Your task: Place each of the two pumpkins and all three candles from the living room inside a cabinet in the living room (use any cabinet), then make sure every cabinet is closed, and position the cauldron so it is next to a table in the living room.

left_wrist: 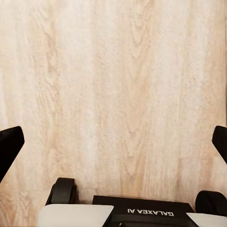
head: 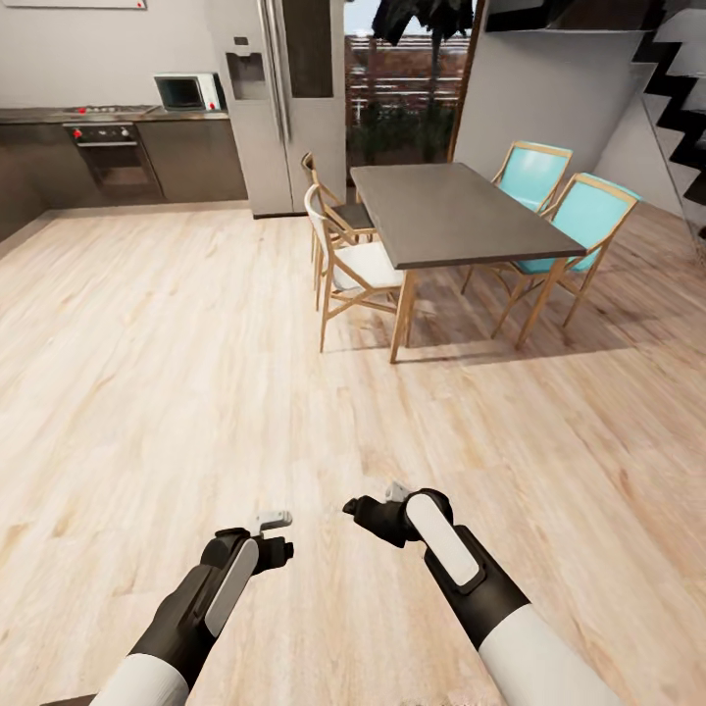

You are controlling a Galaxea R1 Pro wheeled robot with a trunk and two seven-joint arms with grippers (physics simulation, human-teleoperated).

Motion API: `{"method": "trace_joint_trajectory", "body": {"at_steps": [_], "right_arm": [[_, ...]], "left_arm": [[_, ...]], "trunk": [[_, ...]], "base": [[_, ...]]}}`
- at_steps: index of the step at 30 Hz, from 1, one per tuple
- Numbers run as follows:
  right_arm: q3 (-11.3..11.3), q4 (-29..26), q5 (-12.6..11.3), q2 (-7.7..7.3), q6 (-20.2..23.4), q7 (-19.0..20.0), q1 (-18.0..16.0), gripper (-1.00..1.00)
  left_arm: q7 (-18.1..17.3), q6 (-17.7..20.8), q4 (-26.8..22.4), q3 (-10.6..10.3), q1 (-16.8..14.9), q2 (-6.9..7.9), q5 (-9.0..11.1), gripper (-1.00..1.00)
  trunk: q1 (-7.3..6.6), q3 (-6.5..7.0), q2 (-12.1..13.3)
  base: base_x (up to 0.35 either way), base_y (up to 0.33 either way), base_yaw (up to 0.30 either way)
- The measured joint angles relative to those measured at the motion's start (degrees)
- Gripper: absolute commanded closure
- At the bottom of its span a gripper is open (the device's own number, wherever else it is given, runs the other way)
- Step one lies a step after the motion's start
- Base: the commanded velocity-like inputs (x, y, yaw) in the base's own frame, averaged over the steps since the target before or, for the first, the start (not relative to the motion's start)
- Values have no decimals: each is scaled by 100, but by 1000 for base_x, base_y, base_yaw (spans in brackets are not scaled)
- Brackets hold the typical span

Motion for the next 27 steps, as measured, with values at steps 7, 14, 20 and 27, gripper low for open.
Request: {"method": "trace_joint_trajectory", "body": {"at_steps": [7, 14, 20, 27], "right_arm": [[-3, 8, -10, 0, 3, -5, 0, -100], [2, 2, -14, 0, 4, -3, 0, -100], [-1, 2, -18, 0, 4, -3, 0, -100], [-5, 16, -12, 0, 4, 0, 0, -100]], "left_arm": [[0, 0, 0, -1, 1, 0, 0, -100], [0, 0, 0, -6, 2, 0, -4, -100], [0, 0, 0, -8, 1, 0, -2, -100], [0, 0, 0, -11, 1, 0, 0, -100]], "trunk": [[0, 0, 0], [0, 0, 0], [0, 0, 0], [0, 0, 0]], "base": [[0, 0, -277], [0, 0, -277], [0, 0, -277], [0, 0, -277]]}}
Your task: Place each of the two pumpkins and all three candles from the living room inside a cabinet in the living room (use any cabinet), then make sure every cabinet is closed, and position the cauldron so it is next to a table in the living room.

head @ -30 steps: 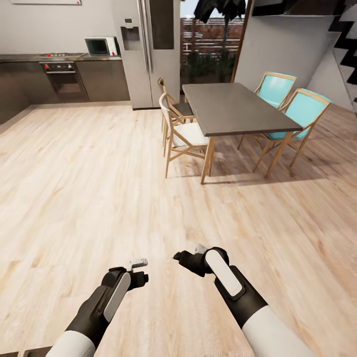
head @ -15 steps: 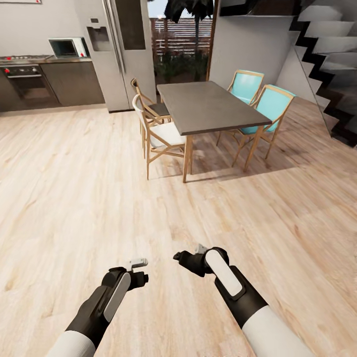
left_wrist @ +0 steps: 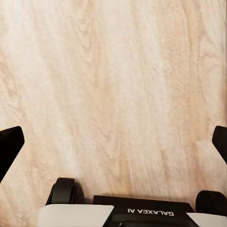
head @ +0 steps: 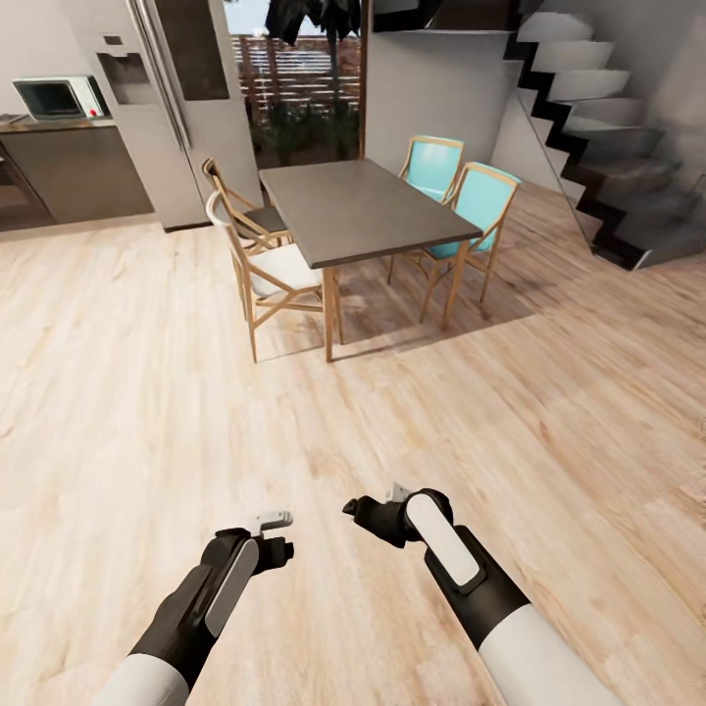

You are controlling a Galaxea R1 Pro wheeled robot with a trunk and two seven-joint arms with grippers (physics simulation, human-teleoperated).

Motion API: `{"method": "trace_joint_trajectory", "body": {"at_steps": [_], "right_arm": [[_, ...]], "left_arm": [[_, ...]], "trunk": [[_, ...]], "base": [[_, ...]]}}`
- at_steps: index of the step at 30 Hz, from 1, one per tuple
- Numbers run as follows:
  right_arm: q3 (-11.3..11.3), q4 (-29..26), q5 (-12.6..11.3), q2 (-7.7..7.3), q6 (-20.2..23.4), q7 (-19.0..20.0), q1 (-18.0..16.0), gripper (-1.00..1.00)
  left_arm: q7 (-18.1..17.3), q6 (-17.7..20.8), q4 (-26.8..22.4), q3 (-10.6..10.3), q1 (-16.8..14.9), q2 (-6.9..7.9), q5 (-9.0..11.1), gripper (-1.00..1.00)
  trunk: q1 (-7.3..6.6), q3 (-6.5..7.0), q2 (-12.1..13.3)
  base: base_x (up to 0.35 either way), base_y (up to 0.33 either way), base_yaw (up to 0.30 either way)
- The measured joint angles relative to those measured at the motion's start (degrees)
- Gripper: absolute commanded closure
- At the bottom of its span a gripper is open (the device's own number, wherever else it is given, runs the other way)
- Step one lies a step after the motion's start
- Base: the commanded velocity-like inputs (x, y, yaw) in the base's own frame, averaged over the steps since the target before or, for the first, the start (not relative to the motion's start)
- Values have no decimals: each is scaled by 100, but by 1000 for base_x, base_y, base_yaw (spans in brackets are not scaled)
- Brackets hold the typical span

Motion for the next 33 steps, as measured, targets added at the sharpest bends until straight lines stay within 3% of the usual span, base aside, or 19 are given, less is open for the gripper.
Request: {"method": "trace_joint_trajectory", "body": {"at_steps": [10, 33], "right_arm": [[-141, 9, -5, -20, 0, -3, 1, -100], [-150, 22, -6, -38, 0, -2, 0, -100]], "left_arm": [[0, 0, 0, -3, 1, 0, -2, -100], [0, 0, 0, 2, -1, 0, -9, -100]], "trunk": [[0, 0, 0], [0, 0, 0]], "base": [[0, 0, -277], [0, 0, -277]]}}
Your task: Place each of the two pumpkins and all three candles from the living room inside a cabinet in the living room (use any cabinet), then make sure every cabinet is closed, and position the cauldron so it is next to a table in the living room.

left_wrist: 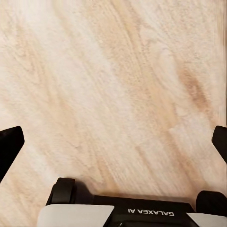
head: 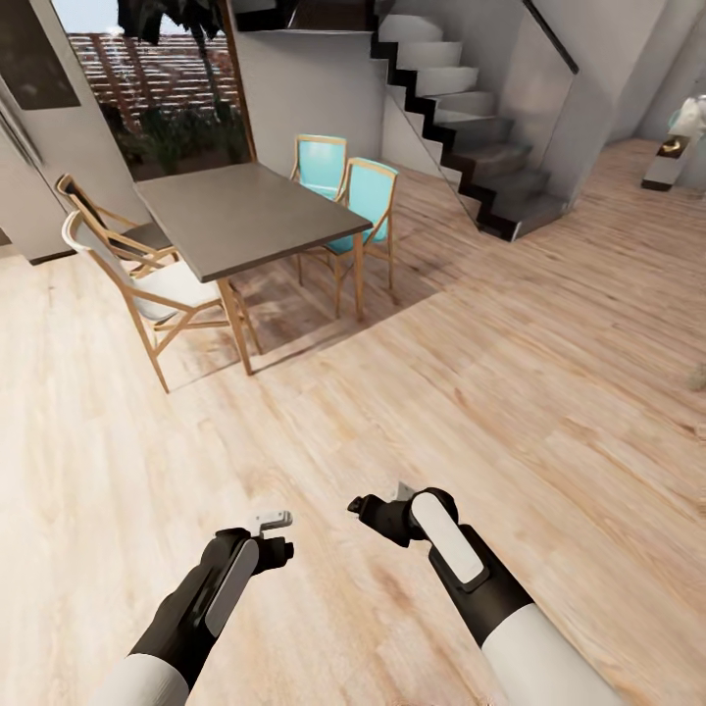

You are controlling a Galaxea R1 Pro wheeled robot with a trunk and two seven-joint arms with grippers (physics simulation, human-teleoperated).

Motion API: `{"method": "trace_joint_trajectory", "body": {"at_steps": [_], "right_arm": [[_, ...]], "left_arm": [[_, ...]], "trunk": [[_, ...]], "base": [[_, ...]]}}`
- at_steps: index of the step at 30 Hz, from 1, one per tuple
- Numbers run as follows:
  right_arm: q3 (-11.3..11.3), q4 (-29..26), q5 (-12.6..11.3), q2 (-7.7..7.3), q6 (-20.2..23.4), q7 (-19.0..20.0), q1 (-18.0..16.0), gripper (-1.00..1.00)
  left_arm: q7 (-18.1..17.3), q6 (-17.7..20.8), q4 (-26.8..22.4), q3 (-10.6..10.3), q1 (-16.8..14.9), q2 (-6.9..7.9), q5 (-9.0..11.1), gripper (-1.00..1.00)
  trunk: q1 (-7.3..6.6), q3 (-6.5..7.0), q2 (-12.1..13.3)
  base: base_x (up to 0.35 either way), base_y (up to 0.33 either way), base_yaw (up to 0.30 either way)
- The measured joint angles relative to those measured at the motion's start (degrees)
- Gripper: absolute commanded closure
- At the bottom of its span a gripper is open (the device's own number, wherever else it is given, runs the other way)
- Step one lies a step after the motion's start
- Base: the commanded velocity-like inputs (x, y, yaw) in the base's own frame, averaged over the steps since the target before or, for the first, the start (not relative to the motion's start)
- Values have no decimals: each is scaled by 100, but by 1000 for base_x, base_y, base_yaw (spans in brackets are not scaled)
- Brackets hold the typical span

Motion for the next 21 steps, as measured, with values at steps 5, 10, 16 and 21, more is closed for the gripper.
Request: {"method": "trace_joint_trajectory", "body": {"at_steps": [5, 10, 16, 21], "right_arm": [[0, 3, 0, -14, -2, 0, 0, -100], [0, 6, 7, -22, -7, -6, 0, -100], [0, 13, 8, -23, -8, -6, 1, -100], [0, 15, 8, -25, -9, -7, 2, -100]], "left_arm": [[0, 0, 0, -4, 2, 0, 1, -100], [0, 0, 0, -8, 3, 0, 5, -100], [0, 0, 0, -13, 3, -1, 1, -100], [0, 0, 0, -9, 2, 0, 0, -100]], "trunk": [[0, 0, 0], [0, 0, 0], [0, 0, 0], [0, 0, 0]], "base": [[0, 0, -277], [0, 0, -277], [0, 0, -277], [0, 0, -277]]}}
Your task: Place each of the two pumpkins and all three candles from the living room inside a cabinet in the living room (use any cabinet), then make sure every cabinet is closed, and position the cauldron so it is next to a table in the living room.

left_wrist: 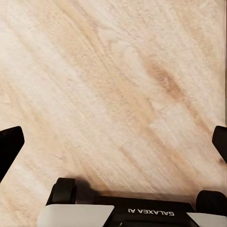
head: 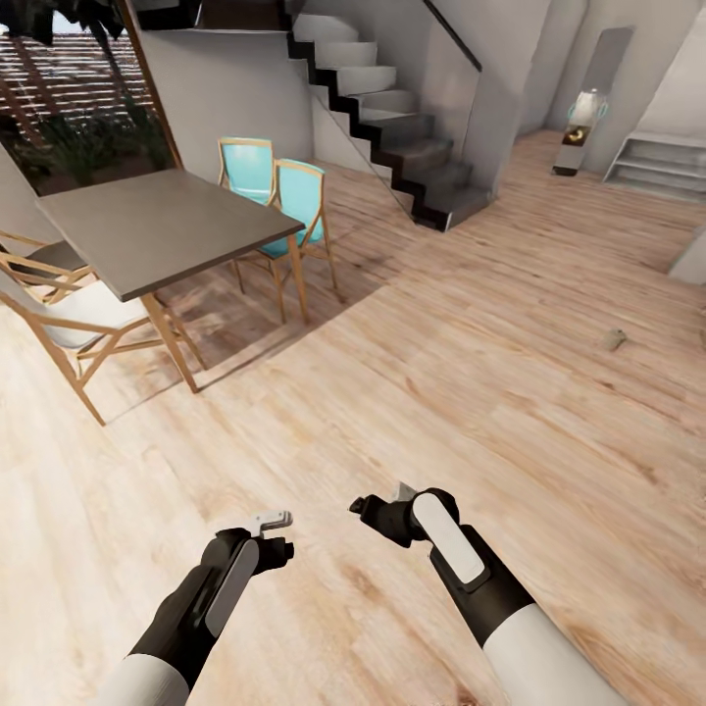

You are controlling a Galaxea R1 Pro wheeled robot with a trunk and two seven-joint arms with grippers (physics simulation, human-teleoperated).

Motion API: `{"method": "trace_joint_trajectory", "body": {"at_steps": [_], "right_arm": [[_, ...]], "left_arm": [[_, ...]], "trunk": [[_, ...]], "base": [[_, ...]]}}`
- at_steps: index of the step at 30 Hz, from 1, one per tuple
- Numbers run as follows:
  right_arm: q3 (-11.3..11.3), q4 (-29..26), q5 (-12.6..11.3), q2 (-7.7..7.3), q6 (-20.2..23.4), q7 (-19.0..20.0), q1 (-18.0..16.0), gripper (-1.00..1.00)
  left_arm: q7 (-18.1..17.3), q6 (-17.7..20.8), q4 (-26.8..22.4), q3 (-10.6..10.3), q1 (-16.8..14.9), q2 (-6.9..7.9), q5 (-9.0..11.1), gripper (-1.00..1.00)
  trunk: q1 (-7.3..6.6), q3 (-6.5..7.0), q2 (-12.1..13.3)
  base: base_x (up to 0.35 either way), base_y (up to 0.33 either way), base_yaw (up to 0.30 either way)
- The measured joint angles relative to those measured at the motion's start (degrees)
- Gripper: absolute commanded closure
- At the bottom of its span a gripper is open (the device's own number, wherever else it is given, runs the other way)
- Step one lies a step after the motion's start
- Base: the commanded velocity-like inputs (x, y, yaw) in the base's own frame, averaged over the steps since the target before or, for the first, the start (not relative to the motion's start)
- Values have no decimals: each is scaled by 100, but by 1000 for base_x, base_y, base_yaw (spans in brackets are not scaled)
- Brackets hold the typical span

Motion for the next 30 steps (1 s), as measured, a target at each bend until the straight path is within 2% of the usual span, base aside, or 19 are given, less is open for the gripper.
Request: {"method": "trace_joint_trajectory", "body": {"at_steps": [6, 8, 9, 10, 11, 12, 13, 15, 18, 21, 24, 27, 30], "right_arm": [[-8, 0, 9, -7, 0, -16, 18, -100], [-17, 3, 17, -56, -8, -31, 22, -100], [-30, 8, 21, -127, -21, -28, 22, -100], [-47, 16, 34, -307, -51, -16, 23, -100], [-50, 18, 18, -362, -64, -13, 24, -100], [-66, 25, 29, -569, -82, 0, 57, -100], [-70, 27, 15, -633, -93, 7, 67, -100], [-80, 23, 23, -906, -118, 31, 85, -100], [-85, 20, 46, -1147, -348, 188, 111, -100], [-84, 87, 61, -1257, -749, 292, 219, -100], [-84, 348, 59, -1360, -943, 456, 347, -100], [-86, 829, 73, -1382, -1023, 873, 375, -100], [-90, 1420, 83, -1392, -1311, 1405, 383, -100]], "left_arm": [[0, 0, 0, 0, 0, 0, 13, -100], [0, 0, 0, 0, -1, -4, 32, -100], [0, 0, 0, -3, 0, -6, 39, -100], [0, 1, -1, -6, 1, -7, 49, -100], [0, 0, 0, -5, 1, -8, 51, -100], [0, 2, -2, 2, 2, -2, 57, -100], [0, 1, -2, 3, 2, -2, 58, -100], [0, 1, -2, 9, 2, -1, 65, -100], [0, 1, -2, -9, 2, -7, 70, -100], [0, 1, -1, -15, 2, -8, 70, -100], [0, 1, -1, -24, 2, -8, 69, -100], [0, 1, 0, -32, 2, -8, 70, -100], [0, 1, 1, -34, 2, -8, 56, -100]], "trunk": [[0, 0, 0], [0, 0, 0], [0, 0, 0], [0, 0, 0], [0, 0, 0], [0, 0, 0], [0, 0, 0], [0, 0, 0], [0, 0, 0], [0, -3, 0], [0, -11, 0], [0, -20, 0], [-1, -30, 0]], "base": [[0, 0, -278], [0, 0, -277], [0, 0, -277], [0, 0, -277], [0, 0, -277], [0, 0, -278], [0, 0, -279], [0, 0, -280], [0, 0, -280], [0, 0, -273], [0, 0, -263], [2, 0, -260], [114, 0, -260]]}}
